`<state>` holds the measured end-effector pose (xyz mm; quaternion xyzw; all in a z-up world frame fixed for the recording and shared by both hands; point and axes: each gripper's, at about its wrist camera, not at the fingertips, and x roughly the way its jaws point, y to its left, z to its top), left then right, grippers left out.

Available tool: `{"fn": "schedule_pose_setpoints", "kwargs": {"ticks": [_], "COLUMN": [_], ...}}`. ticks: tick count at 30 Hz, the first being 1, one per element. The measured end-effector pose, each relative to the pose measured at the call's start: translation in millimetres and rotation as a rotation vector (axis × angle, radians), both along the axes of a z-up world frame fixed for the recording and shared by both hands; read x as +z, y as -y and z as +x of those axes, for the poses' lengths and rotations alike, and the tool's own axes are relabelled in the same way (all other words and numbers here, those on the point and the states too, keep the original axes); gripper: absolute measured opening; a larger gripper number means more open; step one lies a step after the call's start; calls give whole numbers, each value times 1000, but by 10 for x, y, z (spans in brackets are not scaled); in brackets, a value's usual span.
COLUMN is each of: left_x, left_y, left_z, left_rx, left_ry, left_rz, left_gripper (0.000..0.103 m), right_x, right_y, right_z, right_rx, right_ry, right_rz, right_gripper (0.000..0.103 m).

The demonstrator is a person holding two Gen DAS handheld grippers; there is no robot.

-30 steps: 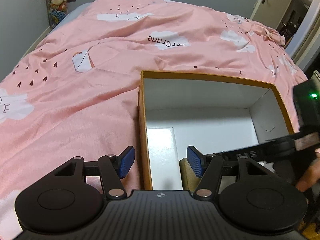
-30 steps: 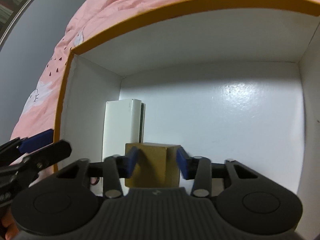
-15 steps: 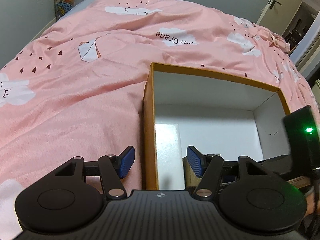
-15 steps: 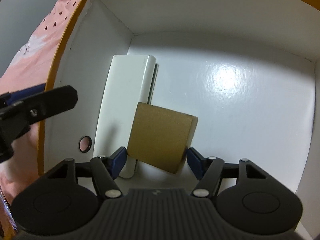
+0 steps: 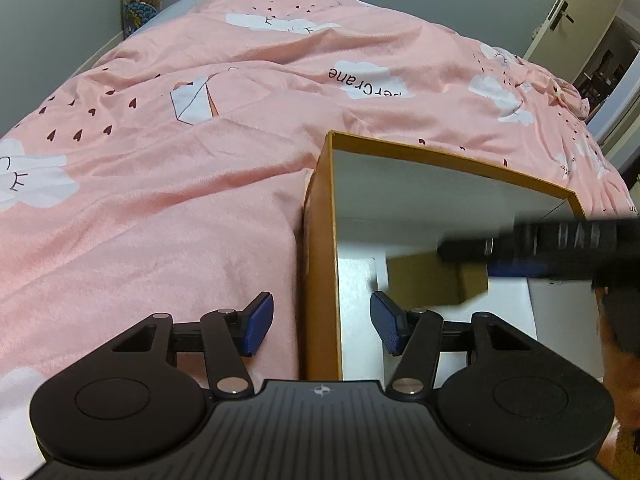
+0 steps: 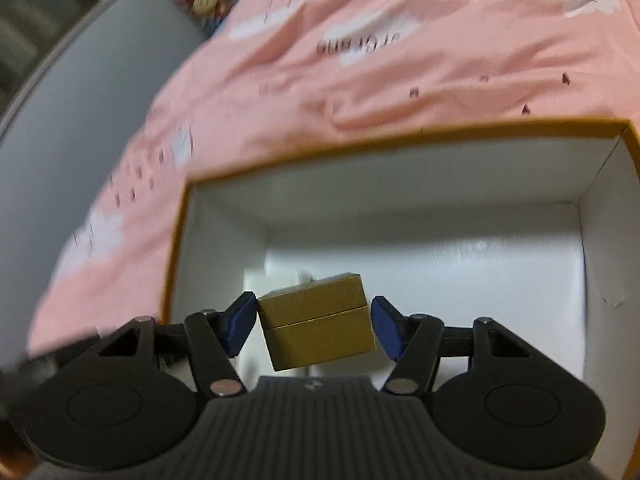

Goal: Organize objects
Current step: 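Lower the gold cube onto the white box and open the right gripper, then withdraw both grippers from the orange box toward the pile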

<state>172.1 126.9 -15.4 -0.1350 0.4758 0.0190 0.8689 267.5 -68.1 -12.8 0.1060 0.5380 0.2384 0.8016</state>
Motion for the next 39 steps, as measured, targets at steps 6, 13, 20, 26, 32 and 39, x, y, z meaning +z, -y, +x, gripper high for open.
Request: {"fn": "schedule_pose_setpoints", "kwargs": {"ticks": [6, 13, 20, 26, 32, 39], "left_x": [-20, -107, -157, -151, -126, -3], "left_y": [-3, -26, -41, -41, -37, 35], "left_z": [92, 199, 233, 211, 168, 57], "left_rx": [-3, -2, 6, 5, 12, 43], "left_ry": [4, -11, -23, -27, -28, 21], "left_rz": [6, 4, 8, 10, 16, 50], "left_gripper": [64, 63, 63, 63, 63, 63], "right_x": [-2, -176, -323, -317, -334, -299], "right_y": [-140, -302, -466, -473, -509, -486], "right_z": [168, 240, 301, 303, 289, 263], "right_rx": [-149, -176, -125, -105, -79, -57], "right_ry": [22, 2, -23, -24, -34, -22], "right_rz": [111, 130, 113, 142, 140, 119], "right_gripper": [64, 64, 65, 66, 51, 42]}}
